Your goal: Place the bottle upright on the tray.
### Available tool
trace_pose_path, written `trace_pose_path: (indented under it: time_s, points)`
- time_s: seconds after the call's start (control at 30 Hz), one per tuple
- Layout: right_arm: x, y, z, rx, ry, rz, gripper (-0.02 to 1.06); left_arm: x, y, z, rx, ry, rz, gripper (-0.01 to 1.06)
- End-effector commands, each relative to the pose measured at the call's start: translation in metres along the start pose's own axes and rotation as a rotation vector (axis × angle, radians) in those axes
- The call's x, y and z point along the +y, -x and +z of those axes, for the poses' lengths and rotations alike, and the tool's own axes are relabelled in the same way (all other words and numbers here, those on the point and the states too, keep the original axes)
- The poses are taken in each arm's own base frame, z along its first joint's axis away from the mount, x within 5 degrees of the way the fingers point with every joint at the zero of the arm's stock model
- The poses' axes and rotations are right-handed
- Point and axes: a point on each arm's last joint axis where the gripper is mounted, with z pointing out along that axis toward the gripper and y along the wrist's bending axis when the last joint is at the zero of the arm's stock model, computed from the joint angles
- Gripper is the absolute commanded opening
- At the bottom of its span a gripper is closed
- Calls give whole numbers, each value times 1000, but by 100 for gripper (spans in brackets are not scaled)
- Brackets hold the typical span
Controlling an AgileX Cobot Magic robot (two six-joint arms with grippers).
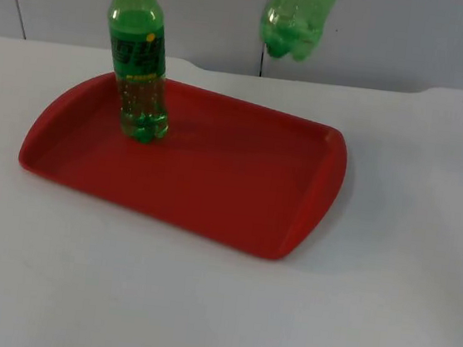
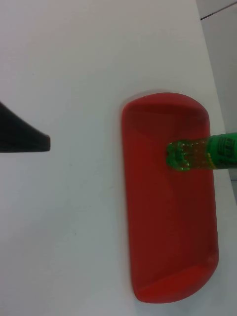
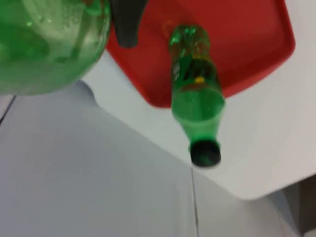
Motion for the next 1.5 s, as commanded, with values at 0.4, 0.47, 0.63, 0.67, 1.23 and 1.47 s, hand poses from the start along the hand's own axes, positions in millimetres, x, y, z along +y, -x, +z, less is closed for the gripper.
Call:
trace_pose_path:
  time_s: [0.4, 0.47, 0.63, 0.67, 1.23, 1.47]
  points:
    - [-2, -46, 57, 75, -36, -50, 0, 0, -1, 0, -7, -4, 7, 105]
    - [0, -55, 68, 76, -55, -54, 0, 0, -1, 0, -7, -4, 7, 105]
    - [5, -69, 86, 79, -81, -55, 0, 0, -1, 0, -7, -4, 7, 105]
    - [6, -73, 90, 82, -86, -55, 0, 0, -1, 0, -7, -4, 7, 105]
    - [11, -111, 138, 148, -54, 57, 0, 0, -1, 0, -7, -4, 7, 105]
    - [11, -111, 138, 148, -54, 55, 4, 0, -1, 0, -7, -4, 7, 105]
